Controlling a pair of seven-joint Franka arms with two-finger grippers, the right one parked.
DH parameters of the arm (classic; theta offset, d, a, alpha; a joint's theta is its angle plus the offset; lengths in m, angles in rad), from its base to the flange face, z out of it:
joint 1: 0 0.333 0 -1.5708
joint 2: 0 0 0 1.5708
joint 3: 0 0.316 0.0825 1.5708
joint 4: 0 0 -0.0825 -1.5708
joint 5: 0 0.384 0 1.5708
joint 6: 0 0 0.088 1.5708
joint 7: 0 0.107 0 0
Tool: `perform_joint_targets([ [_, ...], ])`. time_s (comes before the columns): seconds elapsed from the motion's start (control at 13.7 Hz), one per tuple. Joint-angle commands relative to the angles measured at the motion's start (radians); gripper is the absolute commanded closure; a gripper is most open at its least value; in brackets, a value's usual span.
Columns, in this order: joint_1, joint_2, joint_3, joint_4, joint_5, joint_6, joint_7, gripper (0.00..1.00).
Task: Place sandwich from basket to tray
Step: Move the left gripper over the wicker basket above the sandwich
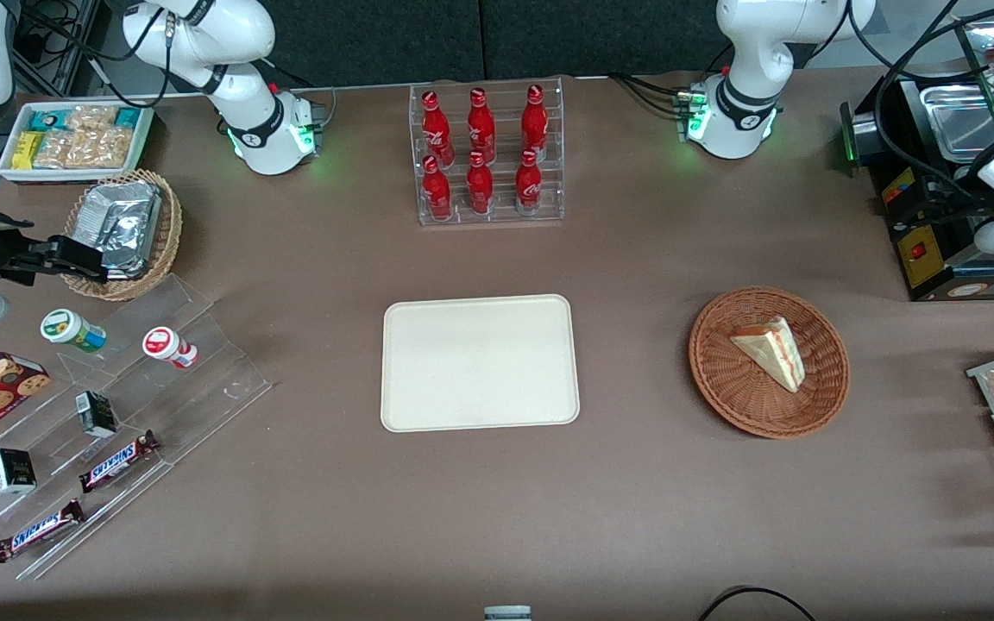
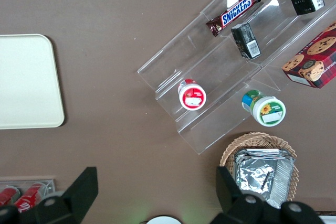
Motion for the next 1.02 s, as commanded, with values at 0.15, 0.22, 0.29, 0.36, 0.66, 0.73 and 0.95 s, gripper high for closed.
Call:
perform_joint_targets([
  [0.15, -0.010, -0.003, -0.004, 0.005, -0.007, -0.009, -0.004, 0.00],
  [0.22, -0.008, -0.003, -0.004, 0.002, -0.009, -0.009, -0.009, 0.00],
  [0.29, -0.002, -0.001, -0.001, -0.003, -0.010, -0.014, -0.038, 0.00],
  [0.36, -0.001, 0.003, -0.001, -0.006, -0.007, -0.014, -0.102, 0.00],
  [0.66, 0.007, 0.085, 0.005, -0.068, 0.003, 0.078, -0.489, 0.00],
  [0.73, 0.007, 0.077, 0.005, -0.128, 0.002, 0.141, -0.503, 0.00],
  [0.95, 0.008, 0.097, 0.005, -0.249, -0.012, 0.250, -0.527, 0.00],
])
